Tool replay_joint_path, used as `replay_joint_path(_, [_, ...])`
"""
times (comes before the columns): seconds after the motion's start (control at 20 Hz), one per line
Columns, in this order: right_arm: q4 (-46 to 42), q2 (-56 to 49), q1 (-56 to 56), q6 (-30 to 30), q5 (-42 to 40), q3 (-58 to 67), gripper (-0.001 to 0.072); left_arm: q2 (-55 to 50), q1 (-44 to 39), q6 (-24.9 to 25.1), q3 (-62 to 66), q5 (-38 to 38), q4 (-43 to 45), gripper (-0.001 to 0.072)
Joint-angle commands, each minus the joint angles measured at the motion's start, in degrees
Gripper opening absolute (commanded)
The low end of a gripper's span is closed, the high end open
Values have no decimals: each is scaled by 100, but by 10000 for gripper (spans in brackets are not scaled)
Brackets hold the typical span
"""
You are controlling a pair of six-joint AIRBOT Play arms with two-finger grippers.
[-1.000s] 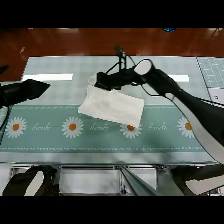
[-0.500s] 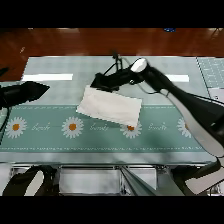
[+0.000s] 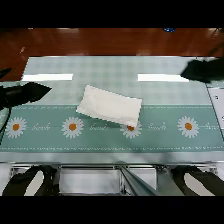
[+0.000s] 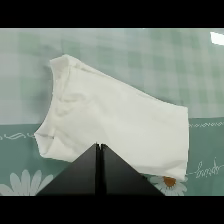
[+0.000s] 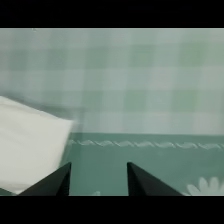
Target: Fold the shirts.
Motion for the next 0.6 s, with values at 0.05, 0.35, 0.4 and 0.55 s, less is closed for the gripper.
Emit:
replay_joint_path(0.05, [326, 1349, -1215, 227, -977, -2789, 418, -2, 2, 0, -2, -87, 0, 24])
replay_joint_path(0.35, [3797, -210, -741, -1058, -2210, -4295, 418, -11, 4, 0, -2, -225, 2, 23])
replay_joint_path(0.4, [4127, -664, -498, -1248, -2205, -4214, 417, -13, 4, 0, -2, -243, 2, 23])
replay_joint_path(0.55, [4666, -1834, 210, -1561, -2090, -3751, 406, -13, 4, -2, -2, -247, 2, 23])
